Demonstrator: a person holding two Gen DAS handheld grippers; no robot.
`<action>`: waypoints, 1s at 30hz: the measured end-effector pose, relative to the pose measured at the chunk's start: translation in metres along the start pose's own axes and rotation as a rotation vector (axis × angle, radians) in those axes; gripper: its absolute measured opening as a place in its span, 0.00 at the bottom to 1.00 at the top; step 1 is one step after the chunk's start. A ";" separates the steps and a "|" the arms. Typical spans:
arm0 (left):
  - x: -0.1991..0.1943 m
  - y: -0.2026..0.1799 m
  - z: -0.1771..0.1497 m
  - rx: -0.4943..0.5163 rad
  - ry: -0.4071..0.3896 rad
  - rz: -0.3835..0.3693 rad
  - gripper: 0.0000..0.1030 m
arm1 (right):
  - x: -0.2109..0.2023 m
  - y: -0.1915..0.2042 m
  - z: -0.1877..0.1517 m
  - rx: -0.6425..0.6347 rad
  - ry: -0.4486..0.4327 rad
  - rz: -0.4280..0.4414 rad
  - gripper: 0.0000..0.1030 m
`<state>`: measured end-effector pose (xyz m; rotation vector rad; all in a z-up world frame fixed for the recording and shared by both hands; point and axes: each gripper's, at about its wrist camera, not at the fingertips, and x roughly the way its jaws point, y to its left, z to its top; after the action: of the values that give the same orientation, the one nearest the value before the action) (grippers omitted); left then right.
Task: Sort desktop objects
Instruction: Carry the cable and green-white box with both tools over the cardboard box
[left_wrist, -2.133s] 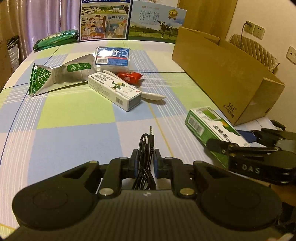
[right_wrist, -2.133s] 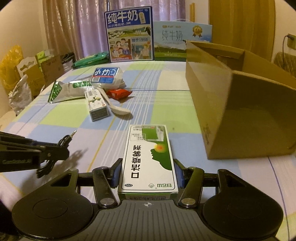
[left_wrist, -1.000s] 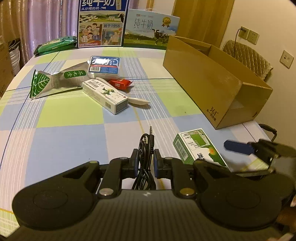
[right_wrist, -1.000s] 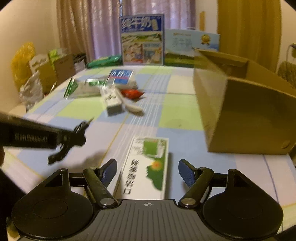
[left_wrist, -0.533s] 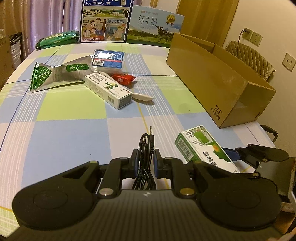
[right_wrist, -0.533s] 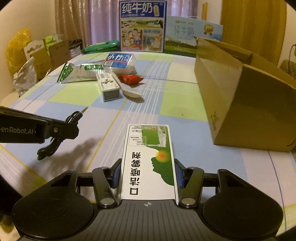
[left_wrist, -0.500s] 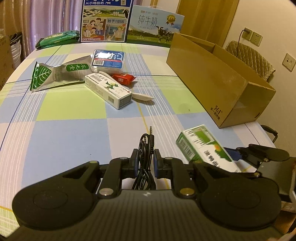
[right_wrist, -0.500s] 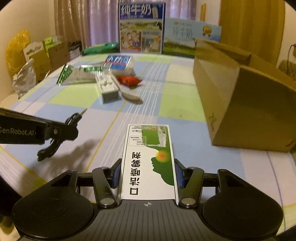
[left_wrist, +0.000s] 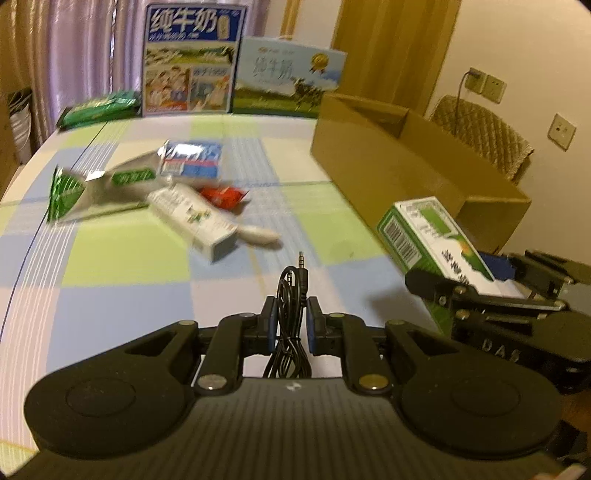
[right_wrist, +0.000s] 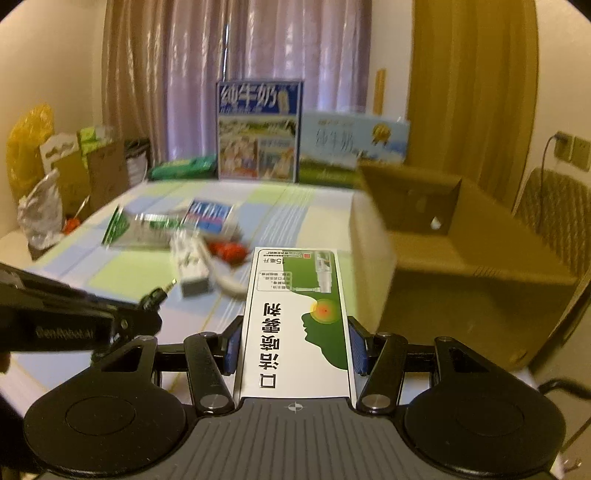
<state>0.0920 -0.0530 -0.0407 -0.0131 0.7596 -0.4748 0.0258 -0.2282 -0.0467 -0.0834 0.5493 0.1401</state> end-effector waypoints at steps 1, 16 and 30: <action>0.000 -0.004 0.006 0.010 -0.009 -0.007 0.12 | -0.002 -0.004 0.006 -0.002 -0.012 -0.006 0.51; 0.025 -0.091 0.099 0.132 -0.120 -0.143 0.12 | -0.011 -0.121 0.068 0.063 -0.113 -0.139 0.51; 0.095 -0.154 0.146 0.130 -0.101 -0.228 0.12 | 0.025 -0.195 0.085 0.144 -0.052 -0.134 0.51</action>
<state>0.1858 -0.2533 0.0310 -0.0023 0.6298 -0.7344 0.1203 -0.4078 0.0207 0.0233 0.4987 -0.0278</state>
